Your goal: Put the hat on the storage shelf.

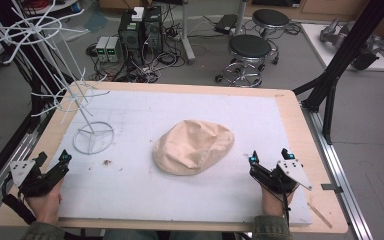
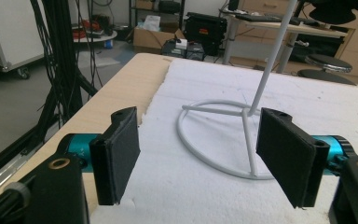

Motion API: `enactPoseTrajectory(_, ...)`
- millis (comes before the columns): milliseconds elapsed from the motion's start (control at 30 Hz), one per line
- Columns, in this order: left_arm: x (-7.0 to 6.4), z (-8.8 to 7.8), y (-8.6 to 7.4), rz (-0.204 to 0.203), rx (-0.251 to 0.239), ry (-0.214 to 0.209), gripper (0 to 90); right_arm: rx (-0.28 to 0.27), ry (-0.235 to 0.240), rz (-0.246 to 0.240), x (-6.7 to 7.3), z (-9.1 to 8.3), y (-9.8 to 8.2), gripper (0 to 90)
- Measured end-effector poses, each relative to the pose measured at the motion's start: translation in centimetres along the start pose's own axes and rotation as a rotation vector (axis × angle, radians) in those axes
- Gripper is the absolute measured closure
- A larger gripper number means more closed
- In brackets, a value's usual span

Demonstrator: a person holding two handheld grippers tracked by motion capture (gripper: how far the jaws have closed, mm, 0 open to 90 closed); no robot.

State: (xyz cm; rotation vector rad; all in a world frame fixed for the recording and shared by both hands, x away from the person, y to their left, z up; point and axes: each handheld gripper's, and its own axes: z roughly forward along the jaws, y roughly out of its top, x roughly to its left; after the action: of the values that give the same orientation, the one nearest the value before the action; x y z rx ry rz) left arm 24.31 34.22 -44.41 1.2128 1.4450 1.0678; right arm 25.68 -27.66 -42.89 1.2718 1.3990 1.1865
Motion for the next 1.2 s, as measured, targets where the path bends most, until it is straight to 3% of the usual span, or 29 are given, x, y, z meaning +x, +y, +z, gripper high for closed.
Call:
enactPoseTrajectory(833, 0.01, -0.05, 0.0, -0.003, -0.001, -0.004, 30.0, 0.011, 0.013, 0.001, 0.06, 0.09, -0.05, 5.2)
enactPoseTrajectory(967, 0.0, -0.03, 0.0, -0.004, 0.0, -0.006, 30.0, 0.033, 0.028, 0.004, -0.04, 0.29, -0.13, 5.1)
enactPoseTrajectory(1133, -0.03, 0.01, -0.01, -0.008, 0.005, -0.013, 30.3, 0.027, 0.032, 0.02, -0.19, 0.52, -0.07, 5.2)
enactPoseTrajectory(1200, -0.08, -0.03, 0.01, -0.015, 0.008, -0.021, 30.4, 0.028, 0.059, 0.043, -0.29, 0.65, 0.04, 5.2)
